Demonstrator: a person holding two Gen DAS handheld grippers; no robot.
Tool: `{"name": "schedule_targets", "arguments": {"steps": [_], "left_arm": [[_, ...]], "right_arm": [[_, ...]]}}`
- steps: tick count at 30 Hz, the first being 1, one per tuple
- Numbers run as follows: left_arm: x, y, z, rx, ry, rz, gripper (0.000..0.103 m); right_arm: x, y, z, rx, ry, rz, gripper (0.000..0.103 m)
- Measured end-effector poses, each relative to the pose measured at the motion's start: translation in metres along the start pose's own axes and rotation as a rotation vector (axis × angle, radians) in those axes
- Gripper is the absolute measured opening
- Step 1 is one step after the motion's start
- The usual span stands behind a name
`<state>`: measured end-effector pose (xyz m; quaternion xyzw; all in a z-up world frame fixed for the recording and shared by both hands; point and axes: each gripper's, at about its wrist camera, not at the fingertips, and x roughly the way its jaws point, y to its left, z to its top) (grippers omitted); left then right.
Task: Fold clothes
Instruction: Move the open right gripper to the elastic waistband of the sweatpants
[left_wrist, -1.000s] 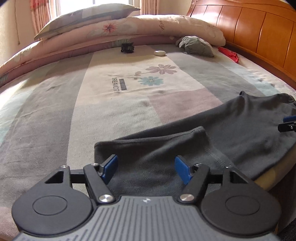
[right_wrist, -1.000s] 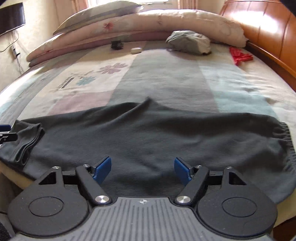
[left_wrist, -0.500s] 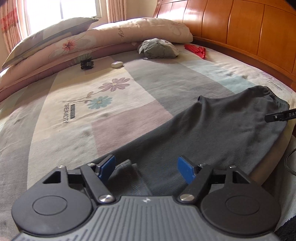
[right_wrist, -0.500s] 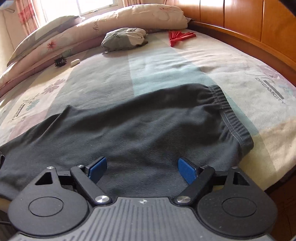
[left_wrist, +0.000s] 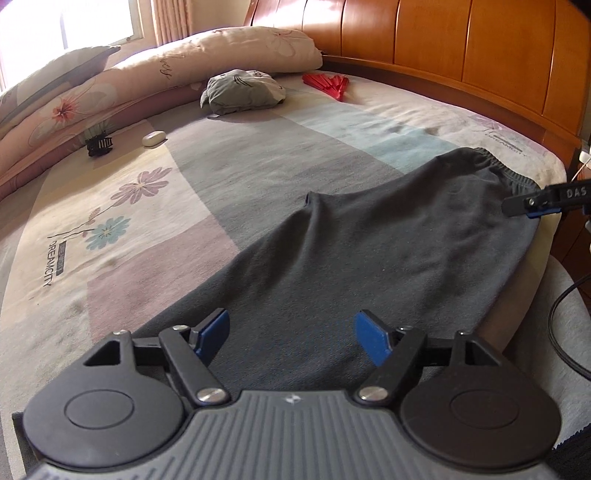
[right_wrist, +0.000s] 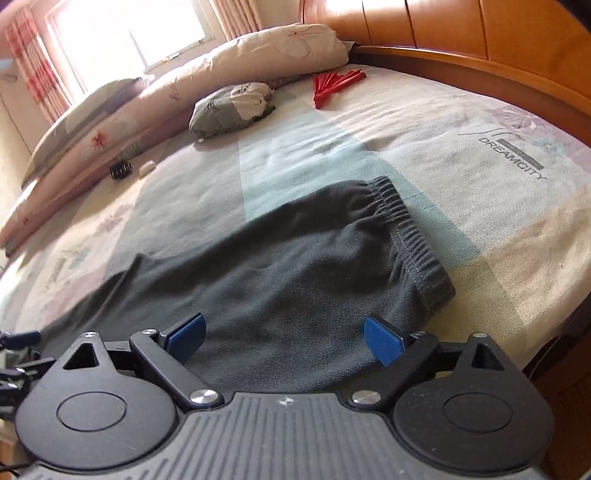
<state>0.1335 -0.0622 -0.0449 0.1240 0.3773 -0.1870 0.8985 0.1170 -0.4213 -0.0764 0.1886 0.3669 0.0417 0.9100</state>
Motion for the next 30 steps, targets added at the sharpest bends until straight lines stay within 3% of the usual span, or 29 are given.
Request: {"name": "schedule_targets", "arguments": {"steps": [3,7,13,22,30], "left_arm": [[0.002,-0.005,0.003,0.006,0.002,0.0,0.077],[0.004,-0.009,0.004,0.007,0.01,-0.007,0.077],[0.006,-0.013,0.004,0.016,0.026,-0.01,0.077],[0.002,-0.008,0.003,-0.001,0.029,0.003,0.077],[0.003,-0.012,0.004,0.011,0.021,-0.011,0.077]], "right_arm": [[-0.02,-0.024,0.007,0.116,-0.038,0.042,0.103],[-0.031,-0.063,0.009,0.286,-0.058,0.085,0.103],[-0.013,-0.094,0.007,0.469,-0.002,0.195,0.103],[0.018,-0.106,0.02,0.539,0.02,0.255,0.103],[0.024,-0.12,0.013,0.62,-0.006,0.389,0.103]]}}
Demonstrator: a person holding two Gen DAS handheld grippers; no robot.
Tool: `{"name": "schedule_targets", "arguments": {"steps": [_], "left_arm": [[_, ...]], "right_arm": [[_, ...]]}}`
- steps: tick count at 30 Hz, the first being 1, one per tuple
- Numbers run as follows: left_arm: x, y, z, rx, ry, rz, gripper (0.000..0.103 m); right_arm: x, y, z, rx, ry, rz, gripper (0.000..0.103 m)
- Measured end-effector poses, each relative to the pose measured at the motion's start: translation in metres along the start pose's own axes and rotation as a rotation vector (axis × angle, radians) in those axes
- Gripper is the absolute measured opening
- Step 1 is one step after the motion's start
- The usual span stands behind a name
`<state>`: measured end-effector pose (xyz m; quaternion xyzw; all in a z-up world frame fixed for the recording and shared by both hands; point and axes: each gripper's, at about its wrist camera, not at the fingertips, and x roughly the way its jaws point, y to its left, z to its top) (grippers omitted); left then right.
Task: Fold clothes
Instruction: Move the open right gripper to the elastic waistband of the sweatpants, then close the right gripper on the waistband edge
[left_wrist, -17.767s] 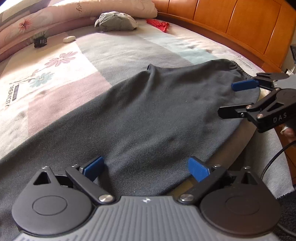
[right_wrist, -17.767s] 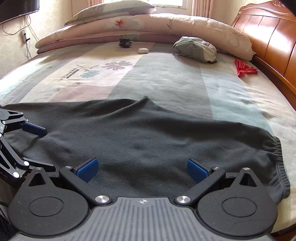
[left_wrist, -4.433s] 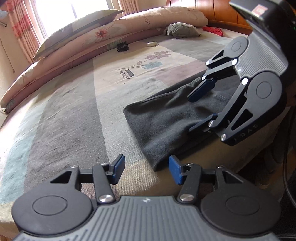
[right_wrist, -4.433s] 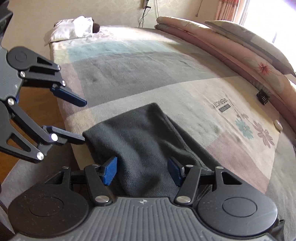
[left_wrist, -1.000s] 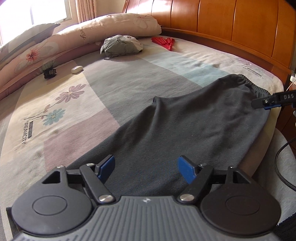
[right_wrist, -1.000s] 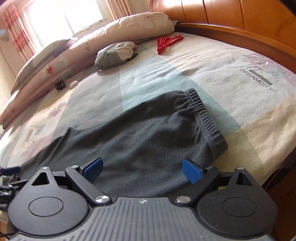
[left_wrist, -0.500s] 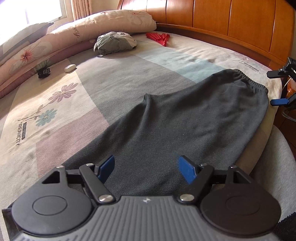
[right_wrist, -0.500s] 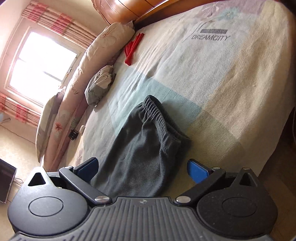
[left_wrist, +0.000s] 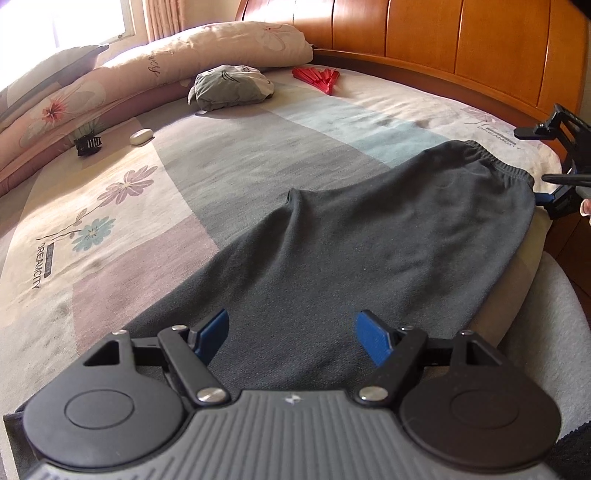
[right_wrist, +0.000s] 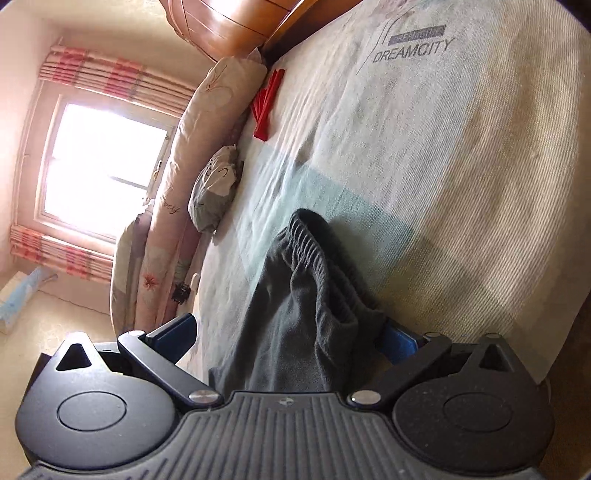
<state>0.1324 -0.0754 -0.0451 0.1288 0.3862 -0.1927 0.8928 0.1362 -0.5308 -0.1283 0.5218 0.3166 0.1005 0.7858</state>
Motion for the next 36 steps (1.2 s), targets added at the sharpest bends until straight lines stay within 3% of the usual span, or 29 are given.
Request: {"name": "schedule_targets", "arguments": {"steps": [2,11,13,18,22,31,36], "left_arm": [[0.0,0.0,0.0,0.002,-0.002,-0.001,0.077],[-0.004,-0.002,-0.001,0.024,-0.009,0.035,0.077],[-0.004,-0.001,-0.002,0.023,-0.007,0.029,0.077],[-0.003,0.001,-0.002,0.01,-0.008,0.014,0.077],[-0.004,-0.002,-0.002,0.013,-0.018,0.002,0.077],[-0.001,0.001,-0.002,-0.001,-0.013,-0.001,0.077],[0.001,-0.002,-0.001,0.008,-0.018,-0.012,0.077]], "right_arm": [[0.004,0.004,-0.005,-0.028,0.025,0.023,0.103],[0.011,0.017,-0.008,-0.152,-0.031,0.059,0.103],[0.013,0.016,-0.01,-0.176,-0.027,0.02,0.103],[0.012,0.009,-0.001,-0.146,-0.08,0.061,0.103],[0.021,0.013,-0.004,-0.166,-0.071,0.105,0.103],[0.021,0.02,-0.032,-0.311,-0.095,0.081,0.103],[0.034,0.023,-0.022,-0.311,-0.15,0.056,0.103]]}}
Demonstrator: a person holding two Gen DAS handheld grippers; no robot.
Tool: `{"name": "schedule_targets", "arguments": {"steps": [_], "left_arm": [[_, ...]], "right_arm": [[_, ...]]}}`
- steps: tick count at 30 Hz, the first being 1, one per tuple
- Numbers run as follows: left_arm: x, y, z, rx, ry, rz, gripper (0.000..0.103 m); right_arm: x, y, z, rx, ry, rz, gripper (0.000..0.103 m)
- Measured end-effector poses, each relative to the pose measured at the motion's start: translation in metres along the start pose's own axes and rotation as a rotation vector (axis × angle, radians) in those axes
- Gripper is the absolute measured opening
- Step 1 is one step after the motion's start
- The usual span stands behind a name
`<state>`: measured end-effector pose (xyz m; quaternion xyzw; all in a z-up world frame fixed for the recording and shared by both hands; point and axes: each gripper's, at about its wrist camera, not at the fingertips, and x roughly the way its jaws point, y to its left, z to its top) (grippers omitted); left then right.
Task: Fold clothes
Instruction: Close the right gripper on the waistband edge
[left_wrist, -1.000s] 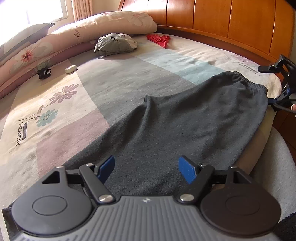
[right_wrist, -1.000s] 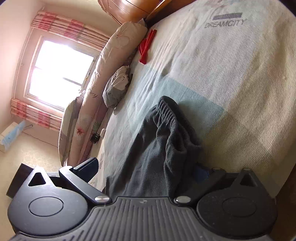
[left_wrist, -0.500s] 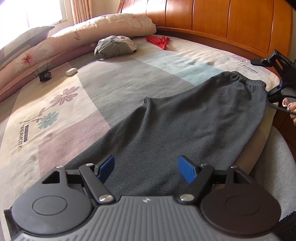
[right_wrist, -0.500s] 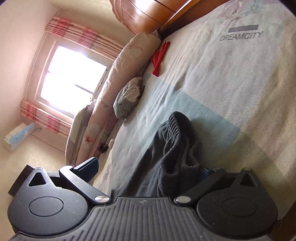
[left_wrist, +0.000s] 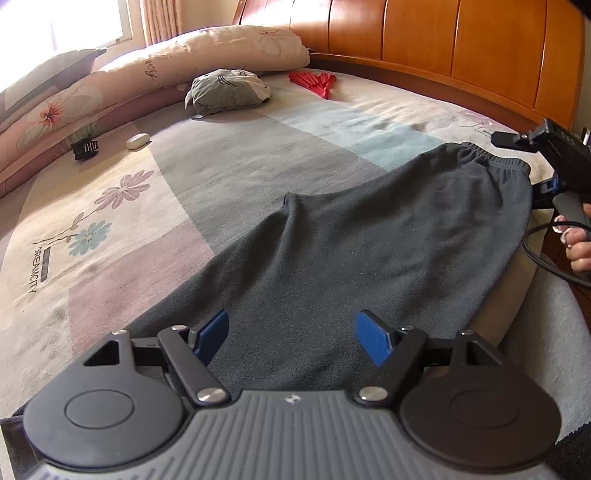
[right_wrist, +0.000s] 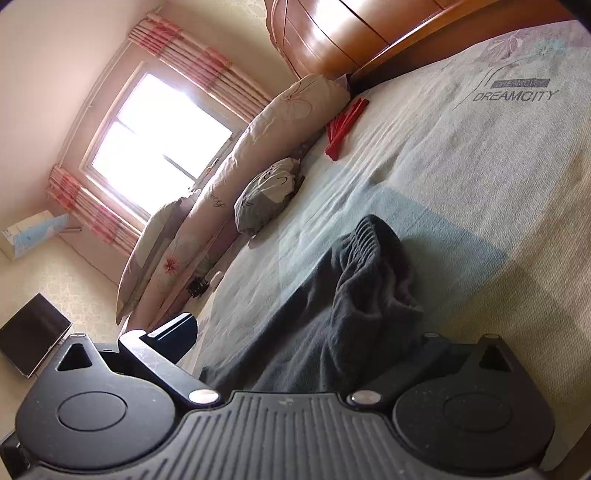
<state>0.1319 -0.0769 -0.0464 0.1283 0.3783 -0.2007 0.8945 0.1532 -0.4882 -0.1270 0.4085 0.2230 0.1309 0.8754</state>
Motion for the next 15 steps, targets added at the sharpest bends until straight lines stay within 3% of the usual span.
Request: {"name": "schedule_targets", "arguments": {"steps": [4,6,8,10,13,15], "left_arm": [[-0.003,0.0,-0.001,-0.002,-0.005,0.002,0.077],[-0.004,0.002,-0.003,-0.011,-0.004,0.003,0.077],[-0.004,0.005,-0.003,-0.02,-0.001,0.011,0.077],[-0.004,0.007,-0.003,-0.026,0.0,0.018,0.077],[-0.005,0.008,-0.003,-0.028,-0.009,0.014,0.077],[-0.005,0.007,-0.003,-0.026,-0.01,0.012,0.077]], "right_arm": [[0.008,0.007,0.0,-0.006,0.031,-0.061,0.103],[0.003,0.008,-0.004,-0.009,0.037,-0.05,0.101],[-0.001,0.003,-0.006,-0.012,0.024,-0.074,0.088],[-0.006,-0.005,-0.006,-0.002,0.006,-0.103,0.065],[-0.013,-0.02,-0.006,0.064,-0.025,-0.108,0.042],[-0.017,-0.028,-0.005,0.103,-0.044,-0.112,0.034]]}}
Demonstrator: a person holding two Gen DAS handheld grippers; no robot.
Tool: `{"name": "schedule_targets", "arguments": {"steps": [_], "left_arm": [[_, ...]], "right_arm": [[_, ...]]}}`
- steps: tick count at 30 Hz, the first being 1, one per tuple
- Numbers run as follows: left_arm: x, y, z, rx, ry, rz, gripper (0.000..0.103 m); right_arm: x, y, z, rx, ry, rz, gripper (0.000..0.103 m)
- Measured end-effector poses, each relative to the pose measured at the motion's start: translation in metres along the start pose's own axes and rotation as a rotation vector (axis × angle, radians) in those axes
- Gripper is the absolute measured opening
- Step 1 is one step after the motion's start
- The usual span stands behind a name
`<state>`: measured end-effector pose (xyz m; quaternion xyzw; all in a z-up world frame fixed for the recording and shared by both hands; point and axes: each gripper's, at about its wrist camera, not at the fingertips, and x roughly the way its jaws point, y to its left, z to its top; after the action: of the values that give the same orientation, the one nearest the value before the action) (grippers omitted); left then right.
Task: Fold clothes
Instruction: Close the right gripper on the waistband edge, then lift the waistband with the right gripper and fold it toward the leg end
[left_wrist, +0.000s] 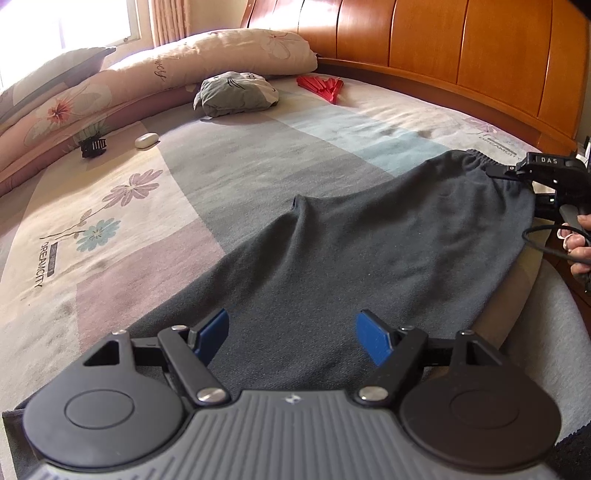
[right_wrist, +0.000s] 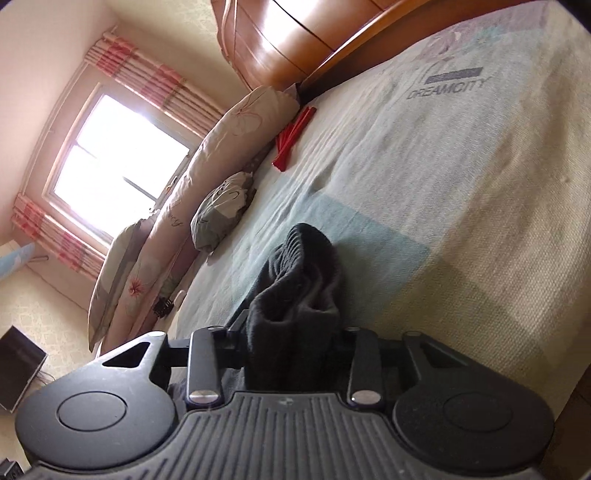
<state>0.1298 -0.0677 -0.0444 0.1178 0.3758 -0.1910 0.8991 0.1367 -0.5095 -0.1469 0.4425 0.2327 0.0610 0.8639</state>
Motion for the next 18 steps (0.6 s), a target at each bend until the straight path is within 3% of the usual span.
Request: {"name": "schedule_targets", "arguments": {"steps": [6,10,18], "left_arm": [[-0.001,0.0,-0.001,0.001,0.0,-0.001,0.077],[-0.003,0.0,-0.002,0.001,0.0,-0.002,0.077],[-0.008,0.008,-0.004,0.009,0.011,0.002,0.077]], "right_arm": [[0.007,0.009,-0.004,-0.039,-0.02,-0.048,0.037],[0.008,0.011,-0.007,-0.086,-0.017,-0.09,0.022],[0.007,0.033,-0.003,-0.136,0.01,-0.141,0.021]]}}
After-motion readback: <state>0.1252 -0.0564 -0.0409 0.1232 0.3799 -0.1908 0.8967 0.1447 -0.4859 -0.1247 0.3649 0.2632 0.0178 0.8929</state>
